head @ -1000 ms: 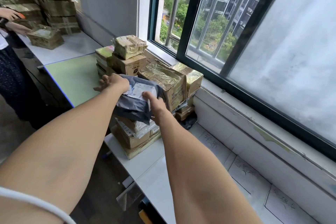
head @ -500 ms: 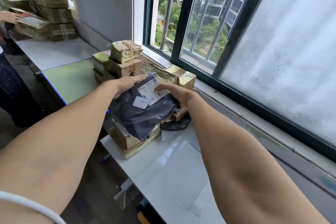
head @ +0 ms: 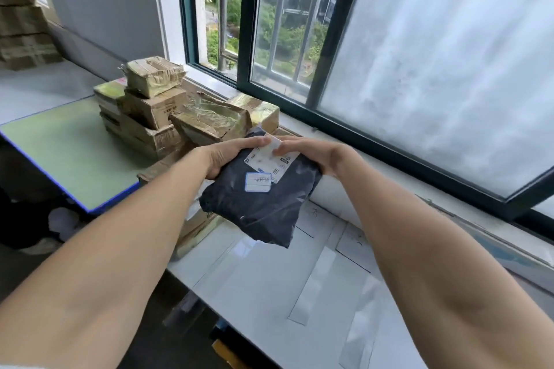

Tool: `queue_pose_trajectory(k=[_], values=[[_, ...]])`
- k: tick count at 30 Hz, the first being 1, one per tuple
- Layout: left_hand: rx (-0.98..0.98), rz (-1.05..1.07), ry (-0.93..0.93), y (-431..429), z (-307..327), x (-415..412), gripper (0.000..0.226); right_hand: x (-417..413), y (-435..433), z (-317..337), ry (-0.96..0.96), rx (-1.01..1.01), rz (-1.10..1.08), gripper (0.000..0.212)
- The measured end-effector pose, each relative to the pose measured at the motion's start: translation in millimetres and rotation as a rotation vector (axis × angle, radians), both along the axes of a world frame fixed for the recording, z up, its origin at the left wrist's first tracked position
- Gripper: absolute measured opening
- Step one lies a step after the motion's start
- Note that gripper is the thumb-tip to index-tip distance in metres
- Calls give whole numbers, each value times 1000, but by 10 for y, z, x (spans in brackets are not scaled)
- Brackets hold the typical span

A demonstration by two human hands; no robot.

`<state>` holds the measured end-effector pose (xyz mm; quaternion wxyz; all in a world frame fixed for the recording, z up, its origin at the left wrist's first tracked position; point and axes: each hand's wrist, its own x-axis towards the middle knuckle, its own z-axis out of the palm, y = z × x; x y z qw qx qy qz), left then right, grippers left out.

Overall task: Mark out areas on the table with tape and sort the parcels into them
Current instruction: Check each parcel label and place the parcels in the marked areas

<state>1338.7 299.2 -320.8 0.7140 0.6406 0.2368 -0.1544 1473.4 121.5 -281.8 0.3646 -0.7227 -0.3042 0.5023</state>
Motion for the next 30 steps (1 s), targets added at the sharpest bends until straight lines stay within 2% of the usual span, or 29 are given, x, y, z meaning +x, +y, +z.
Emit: queue_pose_trajectory(k=[8, 11, 14, 16, 19, 24, 30], values=[[-144, 19, -100, -486, -109, 249, 54, 252, -511, -106, 12, 89, -166, 60], [-125, 128, -141, -565, -131, 300, 58, 353, -658, -247, 87, 154, -308, 62], [-156, 297, -207, -588, -136, 354, 46, 380, -800, -387, 185, 182, -434, 65], [-157, 396, -253, -592, -135, 407, 57, 358, -875, -473, 268, 191, -464, 73], [-159, 517, -299, -611, -164, 501, 77, 351, -973, -588, 421, 280, -498, 72], [-236, 612, -326, -683, -231, 583, 74, 352, -1095, -648, 567, 339, -543, 83], [-279, 680, -308, -812, -258, 673, 79, 289, -1123, -741, 618, 426, -669, 84]])
